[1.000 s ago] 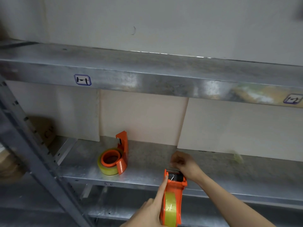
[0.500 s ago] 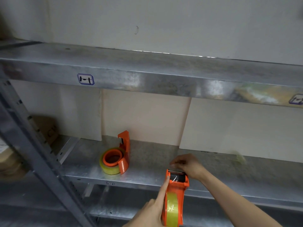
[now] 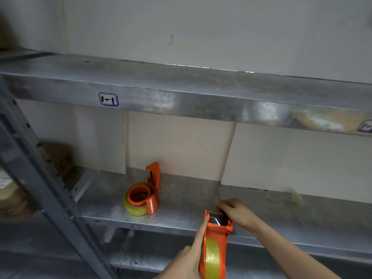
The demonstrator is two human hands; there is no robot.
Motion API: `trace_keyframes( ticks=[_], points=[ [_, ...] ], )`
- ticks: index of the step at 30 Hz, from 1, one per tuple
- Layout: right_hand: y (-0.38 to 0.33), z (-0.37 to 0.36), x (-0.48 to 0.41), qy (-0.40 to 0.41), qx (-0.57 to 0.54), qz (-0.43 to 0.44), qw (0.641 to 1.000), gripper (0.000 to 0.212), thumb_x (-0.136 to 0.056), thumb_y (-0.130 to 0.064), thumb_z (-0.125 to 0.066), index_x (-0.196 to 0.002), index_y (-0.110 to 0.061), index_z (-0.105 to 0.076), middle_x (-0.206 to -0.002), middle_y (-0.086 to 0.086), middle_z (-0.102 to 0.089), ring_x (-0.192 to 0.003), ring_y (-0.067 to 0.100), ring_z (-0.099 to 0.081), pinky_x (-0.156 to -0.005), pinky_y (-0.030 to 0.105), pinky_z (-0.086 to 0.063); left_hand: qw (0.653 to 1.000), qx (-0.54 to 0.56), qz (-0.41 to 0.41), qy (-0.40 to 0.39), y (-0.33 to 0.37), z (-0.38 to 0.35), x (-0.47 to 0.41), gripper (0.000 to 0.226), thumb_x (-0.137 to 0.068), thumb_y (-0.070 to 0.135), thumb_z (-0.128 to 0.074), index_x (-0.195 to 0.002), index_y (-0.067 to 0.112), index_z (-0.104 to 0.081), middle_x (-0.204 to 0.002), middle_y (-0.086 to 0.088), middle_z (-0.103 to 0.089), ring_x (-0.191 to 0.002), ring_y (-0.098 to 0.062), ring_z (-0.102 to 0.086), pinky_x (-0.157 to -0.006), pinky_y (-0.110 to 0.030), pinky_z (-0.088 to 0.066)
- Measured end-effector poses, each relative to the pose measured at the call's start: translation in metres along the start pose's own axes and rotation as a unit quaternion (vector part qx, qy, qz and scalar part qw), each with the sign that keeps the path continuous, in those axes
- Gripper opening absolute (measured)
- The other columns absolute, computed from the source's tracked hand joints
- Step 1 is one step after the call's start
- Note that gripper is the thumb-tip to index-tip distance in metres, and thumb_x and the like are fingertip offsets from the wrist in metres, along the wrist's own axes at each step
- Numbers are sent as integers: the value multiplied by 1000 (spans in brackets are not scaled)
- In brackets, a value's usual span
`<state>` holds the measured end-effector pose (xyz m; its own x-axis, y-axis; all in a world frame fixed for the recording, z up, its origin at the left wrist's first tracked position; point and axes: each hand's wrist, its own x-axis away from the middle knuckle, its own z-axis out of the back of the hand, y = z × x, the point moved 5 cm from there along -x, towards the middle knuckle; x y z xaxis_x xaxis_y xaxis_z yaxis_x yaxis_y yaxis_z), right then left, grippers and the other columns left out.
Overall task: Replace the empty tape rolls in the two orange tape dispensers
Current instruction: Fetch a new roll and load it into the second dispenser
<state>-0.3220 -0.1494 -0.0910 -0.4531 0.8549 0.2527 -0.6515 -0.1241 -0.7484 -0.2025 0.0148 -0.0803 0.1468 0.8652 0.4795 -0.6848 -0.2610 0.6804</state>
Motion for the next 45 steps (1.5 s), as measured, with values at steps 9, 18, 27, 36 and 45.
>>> trace_keyframes(
  ticks=[9,18,27,36,45],
  points=[
    [-7,-4,8,-56,-6,61,997,49,-55,-64,-76,-71,-19,-67,-70,-6,-66,-66,5,-60,-63,24,-44,996,29,-78,25,-4,1,-6,113,-92,23,-68,-149,42,27,-139,-13,-54,-119,-25,-58,-101,-31,-48],
    [3,3,22,-66,-80,79,991,56,-50,-52,-87,-96,-23,-71,-94,0,-73,-86,13,-71,-69,23,-55,979,108,-157,74,-30,-1,-12,114,-76,34,-75,-140,70,12,-87,-2,-60,-81,-7,-66,-76,-18,-50],
    [-26,22,46,22,-26,119,992,46,-66,-67,-68,-105,-45,-60,-120,-23,-58,-104,-13,-57,-82,9,-46,973,101,-186,90,-14,3,0,120,-69,36,-78,-137,72,15,-94,17,-65,-89,7,-64,-82,-21,-50],
    [-38,31,68,77,-7,151,986,61,-63,-53,-77,-119,-41,-57,-116,-20,-64,-107,-10,-56,-90,7,-42,967,85,-217,98,-6,0,8,124,-69,36,-80,-138,70,17,-94,28,-63,-88,9,-63,-77,-23,-49],
    [-42,31,81,18,-13,146,989,78,-48,-53,-87,-119,-48,-55,-117,-24,-64,-110,-5,-58,-90,11,-47,961,80,-240,115,-2,7,16,126,-70,35,-82,-141,67,17,-88,11,-67,-81,-2,-67,-77,-22,-55]
  ],
)
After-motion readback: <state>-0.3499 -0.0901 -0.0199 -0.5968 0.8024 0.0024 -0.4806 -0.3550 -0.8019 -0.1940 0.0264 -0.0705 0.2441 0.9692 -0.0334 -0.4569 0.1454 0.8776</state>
